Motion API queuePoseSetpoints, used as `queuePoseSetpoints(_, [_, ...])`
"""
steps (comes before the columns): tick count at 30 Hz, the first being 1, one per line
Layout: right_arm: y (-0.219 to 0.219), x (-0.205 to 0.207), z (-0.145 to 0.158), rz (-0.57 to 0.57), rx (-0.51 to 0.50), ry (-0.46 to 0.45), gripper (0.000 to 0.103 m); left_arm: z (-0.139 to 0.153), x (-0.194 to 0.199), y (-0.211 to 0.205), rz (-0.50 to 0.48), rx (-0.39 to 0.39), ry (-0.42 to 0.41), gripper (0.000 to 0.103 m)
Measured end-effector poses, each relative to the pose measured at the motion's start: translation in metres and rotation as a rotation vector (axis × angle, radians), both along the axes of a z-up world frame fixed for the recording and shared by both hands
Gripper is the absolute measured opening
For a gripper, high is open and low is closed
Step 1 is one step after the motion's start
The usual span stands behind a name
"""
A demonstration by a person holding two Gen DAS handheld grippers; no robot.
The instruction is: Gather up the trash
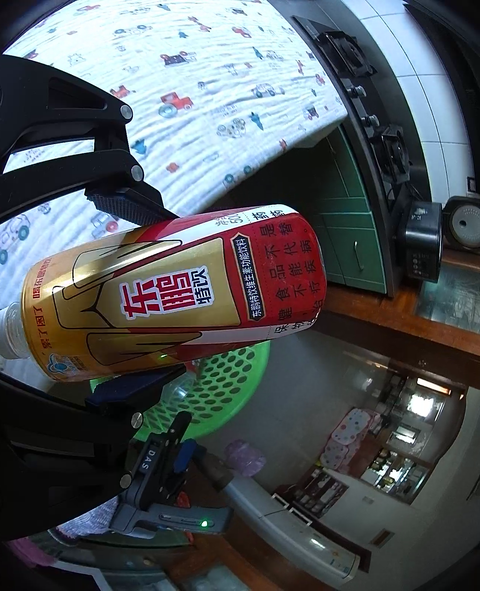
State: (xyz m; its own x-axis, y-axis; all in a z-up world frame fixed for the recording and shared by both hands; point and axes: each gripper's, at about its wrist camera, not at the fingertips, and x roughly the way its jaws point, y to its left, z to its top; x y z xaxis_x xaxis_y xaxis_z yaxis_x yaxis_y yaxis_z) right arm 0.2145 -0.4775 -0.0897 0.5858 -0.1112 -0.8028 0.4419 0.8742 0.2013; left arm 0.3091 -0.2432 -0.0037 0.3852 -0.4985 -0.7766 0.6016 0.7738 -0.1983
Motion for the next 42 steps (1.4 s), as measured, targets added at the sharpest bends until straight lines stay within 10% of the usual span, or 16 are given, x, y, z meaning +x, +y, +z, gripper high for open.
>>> queuePoseSetpoints(25, [-0.007, -0.037, -0.001, -0.008, -0.002, -0.039, 0.080, -0.065, 0.029, -0.103, -0.143, 0.111, 0.047, 0.071])
queuePoseSetpoints(42, [0.022, -0.055, 0.016, 0.011, -0.005, -0.081, 0.080, -0.034, -0.002, -0.053, -0.118, 0.040, -0.008, 0.076])
